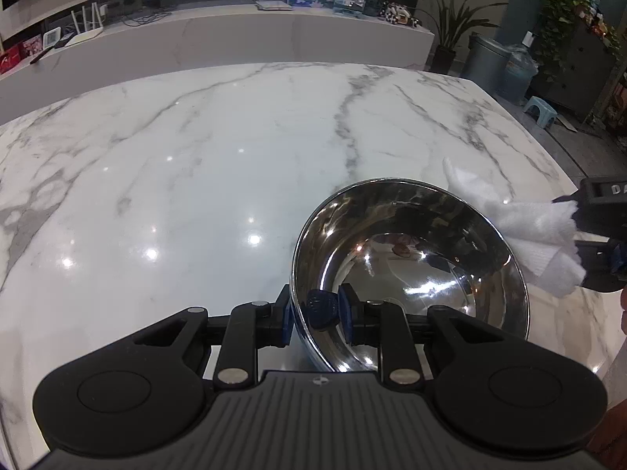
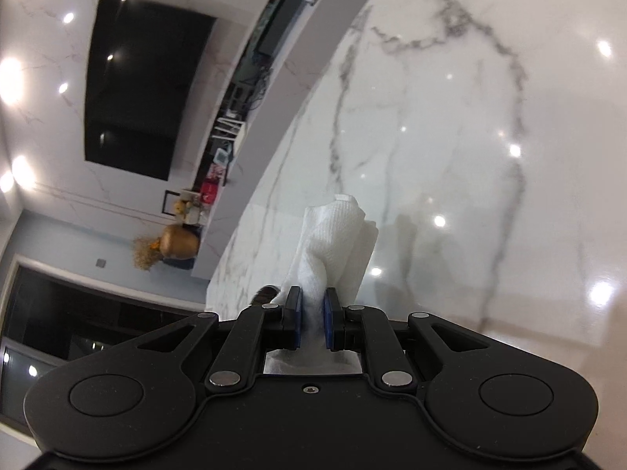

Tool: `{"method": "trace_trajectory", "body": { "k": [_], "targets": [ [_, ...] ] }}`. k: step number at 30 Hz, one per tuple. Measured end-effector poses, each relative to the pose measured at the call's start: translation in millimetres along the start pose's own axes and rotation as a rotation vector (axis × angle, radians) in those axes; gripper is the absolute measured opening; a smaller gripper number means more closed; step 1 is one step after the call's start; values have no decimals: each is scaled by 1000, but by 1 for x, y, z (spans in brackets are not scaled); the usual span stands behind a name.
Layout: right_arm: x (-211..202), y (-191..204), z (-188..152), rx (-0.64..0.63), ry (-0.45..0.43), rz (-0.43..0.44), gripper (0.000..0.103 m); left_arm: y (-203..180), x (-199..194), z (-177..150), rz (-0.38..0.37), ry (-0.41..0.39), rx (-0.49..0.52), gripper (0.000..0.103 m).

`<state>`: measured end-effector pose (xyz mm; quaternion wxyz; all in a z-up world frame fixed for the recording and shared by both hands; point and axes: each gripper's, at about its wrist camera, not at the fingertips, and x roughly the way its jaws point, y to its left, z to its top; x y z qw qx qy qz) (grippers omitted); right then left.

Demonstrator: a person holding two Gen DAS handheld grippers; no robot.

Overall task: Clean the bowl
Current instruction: 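Wipe the towel along the bowl's outer wall with the right tool while the left tool holds the rim, then lower the bowl onto the table and open the left tool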

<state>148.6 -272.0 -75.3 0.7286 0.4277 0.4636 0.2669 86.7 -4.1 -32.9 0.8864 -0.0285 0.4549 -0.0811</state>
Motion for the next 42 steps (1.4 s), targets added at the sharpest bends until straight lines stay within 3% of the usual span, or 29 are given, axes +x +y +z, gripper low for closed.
{"method": "trace_trajectory", "body": {
  "k": [8,12,18,29,32,38,42],
  "targets": [
    [10,-10,-13,2,70,-101,11,4,1,1,21,-9,-47,28],
    [17,-7,-20,-17,110,-109,11,9,-1,0,31,4,-97,30],
    [20,-3,-22,-34,122,-113,11,8,-3,-8,23,58,-112,41],
    [27,2,-22,-56,145,-133,11,6,-6,-9,43,51,-87,36],
    [20,4,-19,-55,112,-101,11,9,-5,-7,41,42,-90,32],
    [-5,4,-7,-8,4,68,11,8,0,-2,22,22,-63,31],
    [-5,2,-6,-9,14,55,11,3,3,0,3,13,-43,31]
  ]
}}
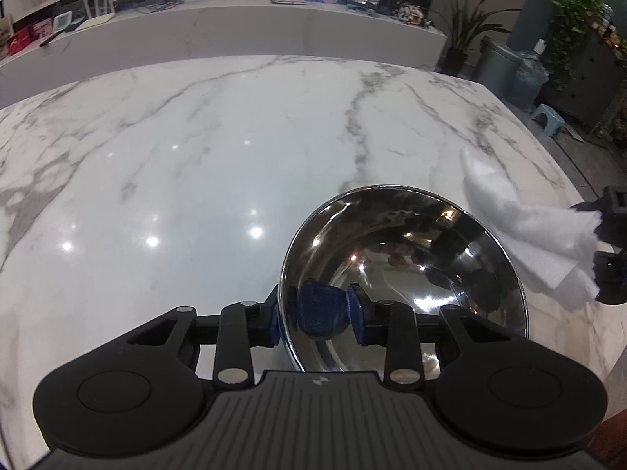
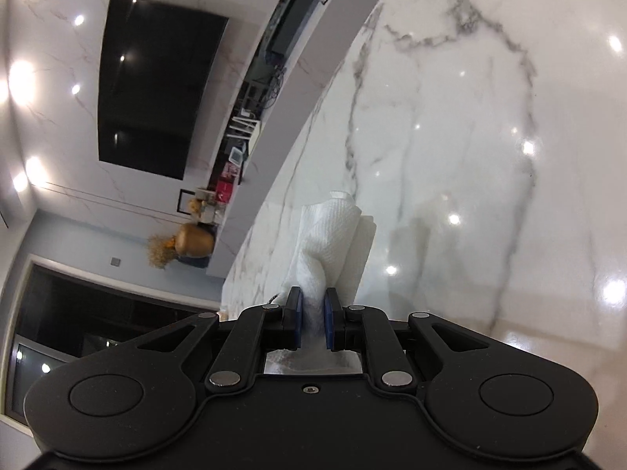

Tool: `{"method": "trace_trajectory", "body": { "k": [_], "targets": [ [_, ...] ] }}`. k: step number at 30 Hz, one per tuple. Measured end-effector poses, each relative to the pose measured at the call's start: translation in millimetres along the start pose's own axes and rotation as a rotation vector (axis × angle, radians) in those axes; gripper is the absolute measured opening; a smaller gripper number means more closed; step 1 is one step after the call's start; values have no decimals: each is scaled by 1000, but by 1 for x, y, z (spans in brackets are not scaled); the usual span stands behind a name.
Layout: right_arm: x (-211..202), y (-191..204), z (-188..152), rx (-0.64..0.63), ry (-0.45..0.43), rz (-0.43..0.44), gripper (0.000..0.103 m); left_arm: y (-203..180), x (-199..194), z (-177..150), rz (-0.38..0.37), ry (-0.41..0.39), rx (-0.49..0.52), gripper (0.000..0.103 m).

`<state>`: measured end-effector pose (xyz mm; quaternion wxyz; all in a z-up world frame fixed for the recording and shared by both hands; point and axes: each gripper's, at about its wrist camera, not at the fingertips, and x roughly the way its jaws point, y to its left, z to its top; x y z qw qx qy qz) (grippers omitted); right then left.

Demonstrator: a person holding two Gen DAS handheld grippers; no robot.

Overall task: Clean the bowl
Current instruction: 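Lower the bowl onto the table and open the left tool, then lower the towel onto the table beside the bowl and open the right tool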

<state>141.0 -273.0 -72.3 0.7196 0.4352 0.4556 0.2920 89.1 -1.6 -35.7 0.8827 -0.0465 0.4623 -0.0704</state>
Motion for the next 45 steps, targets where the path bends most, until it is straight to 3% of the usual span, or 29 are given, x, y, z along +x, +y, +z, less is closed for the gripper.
{"method": "trace_trajectory", "body": {
  "k": [13,19,24,29,37,43,45],
  "targets": [
    [11,-8,-7,-17,52,-147,11,-1,2,5,6,2,-15,31],
    [20,-2,-14,-83,81,-212,11,0,2,5,7,13,-17,31],
    [17,16,-15,-189,40,-256,11,0,0,4,7,16,-17,31],
    [9,34,-17,-317,-31,-327,11,2,-9,4,-12,-11,-31,42],
    [13,44,-36,-569,-52,-600,11,9,-27,2,-41,-66,-60,58],
    [20,46,-43,-659,-40,-662,13,16,-38,0,-60,-131,-84,73],
    [21,47,-43,-668,-38,-668,19,17,-40,-1,-66,-141,-87,74]
  ]
}}
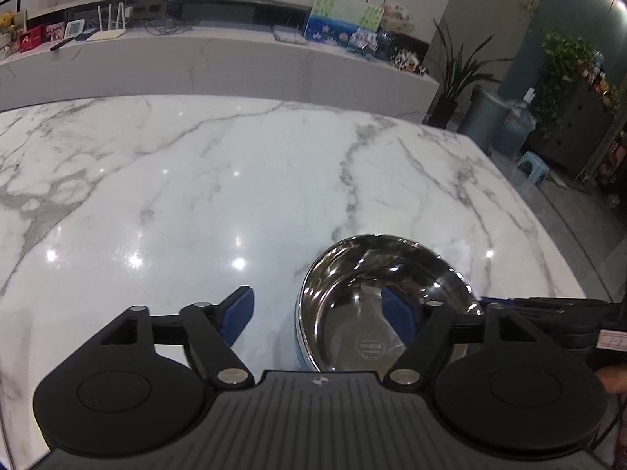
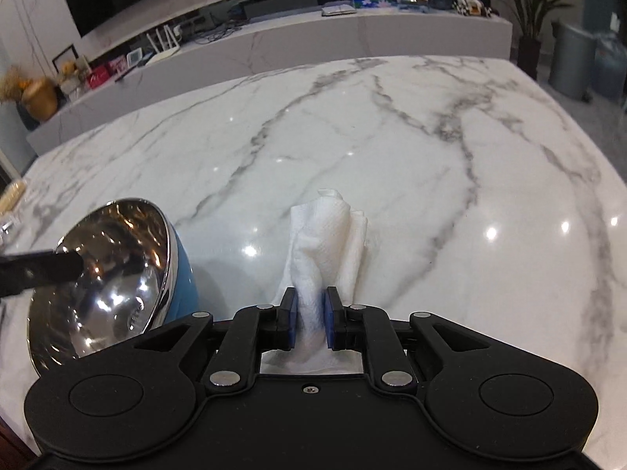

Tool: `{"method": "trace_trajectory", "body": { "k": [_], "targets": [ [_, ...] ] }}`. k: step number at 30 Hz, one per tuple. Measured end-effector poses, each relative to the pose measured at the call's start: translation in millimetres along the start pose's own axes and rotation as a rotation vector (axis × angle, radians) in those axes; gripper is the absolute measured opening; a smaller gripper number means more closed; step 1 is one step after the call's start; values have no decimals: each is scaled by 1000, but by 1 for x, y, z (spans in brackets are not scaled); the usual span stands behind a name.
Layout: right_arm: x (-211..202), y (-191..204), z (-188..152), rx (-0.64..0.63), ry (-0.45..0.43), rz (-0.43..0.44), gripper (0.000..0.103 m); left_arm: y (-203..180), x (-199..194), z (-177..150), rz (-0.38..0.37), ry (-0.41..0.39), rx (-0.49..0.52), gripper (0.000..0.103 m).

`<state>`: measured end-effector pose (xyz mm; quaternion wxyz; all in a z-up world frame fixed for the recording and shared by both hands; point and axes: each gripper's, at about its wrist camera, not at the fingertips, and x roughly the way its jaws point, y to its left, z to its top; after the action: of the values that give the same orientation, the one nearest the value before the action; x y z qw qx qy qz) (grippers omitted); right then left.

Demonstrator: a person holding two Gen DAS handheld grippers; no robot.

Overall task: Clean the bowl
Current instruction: 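Lower the towel onto the table beside the bowl and open the right tool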

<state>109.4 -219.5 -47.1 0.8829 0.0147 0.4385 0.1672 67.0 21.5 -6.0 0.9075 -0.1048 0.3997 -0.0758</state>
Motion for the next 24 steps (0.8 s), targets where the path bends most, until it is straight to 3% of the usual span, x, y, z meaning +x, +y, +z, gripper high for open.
{"method": "trace_trajectory", "body": {
  "k": [3,9,24],
  "targets": [
    [-4,1,1,7,1,-3,38,1,-3,-1,10,-4,1,74],
    [-16,6,1,-28,-36,-56,44,0,-9,-2,31,-42,3,81],
    [-41,27,2,-98,-124,-109,67,4,-18,-7,64,-76,18,83]
  ]
}}
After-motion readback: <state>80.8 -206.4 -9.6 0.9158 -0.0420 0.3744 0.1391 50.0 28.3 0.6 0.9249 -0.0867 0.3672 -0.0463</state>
